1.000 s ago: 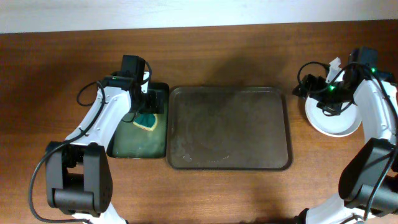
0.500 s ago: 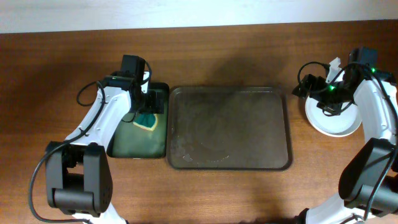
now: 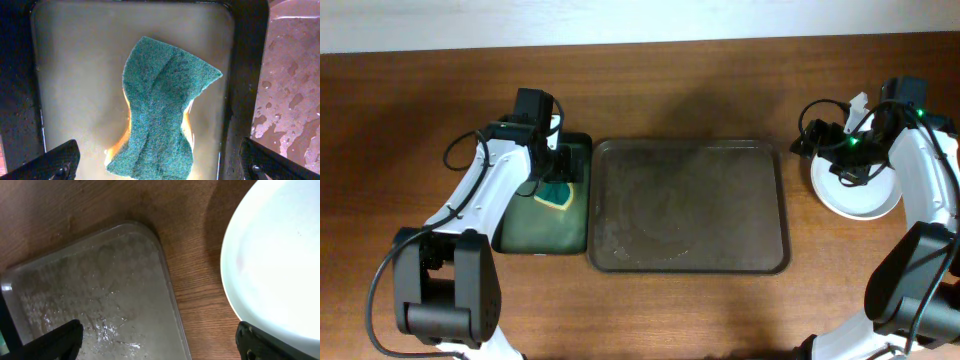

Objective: Clean dirty plates on tray and stack at the side

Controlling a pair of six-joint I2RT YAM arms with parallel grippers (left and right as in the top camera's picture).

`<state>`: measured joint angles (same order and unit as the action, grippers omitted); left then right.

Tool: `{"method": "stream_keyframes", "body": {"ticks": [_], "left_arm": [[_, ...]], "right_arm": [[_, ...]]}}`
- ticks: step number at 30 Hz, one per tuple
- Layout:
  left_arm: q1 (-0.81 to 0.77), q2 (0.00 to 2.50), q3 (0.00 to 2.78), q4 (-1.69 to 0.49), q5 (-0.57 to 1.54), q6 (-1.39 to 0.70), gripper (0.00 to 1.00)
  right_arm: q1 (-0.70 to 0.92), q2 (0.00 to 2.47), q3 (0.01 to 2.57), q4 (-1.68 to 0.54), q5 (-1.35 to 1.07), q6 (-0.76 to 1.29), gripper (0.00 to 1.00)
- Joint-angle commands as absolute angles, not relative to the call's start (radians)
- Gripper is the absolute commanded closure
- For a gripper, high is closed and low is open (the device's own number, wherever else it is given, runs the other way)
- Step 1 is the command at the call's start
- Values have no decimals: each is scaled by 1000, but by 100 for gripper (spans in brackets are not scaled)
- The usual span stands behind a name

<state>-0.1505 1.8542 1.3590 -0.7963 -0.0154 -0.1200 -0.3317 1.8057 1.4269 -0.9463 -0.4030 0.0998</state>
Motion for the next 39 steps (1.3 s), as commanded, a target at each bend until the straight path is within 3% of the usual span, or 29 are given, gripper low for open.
{"method": "stream_keyframes", "body": {"ticks": [1,17,21,31,39], "left_arm": [[-153,1838,1354,-797,-23,-118,0],[-154,1838,1354,-797,-23,-118,0],[-154,1838,1354,-797,-23,-118,0],[-154,1838,1354,-797,-22,-118,0],[-154,1838,1354,-797,-23,-118,0]], "right_arm": [[-327,1802,1444,-949,-411,89,2],[-265,1706,1444,-949,-408,89,2],[-175,1541,1444,-949,-408,89,2],[283,1099,1443,-939,-393,76,2],[244,744,1377,-921,-223,58,2]]}}
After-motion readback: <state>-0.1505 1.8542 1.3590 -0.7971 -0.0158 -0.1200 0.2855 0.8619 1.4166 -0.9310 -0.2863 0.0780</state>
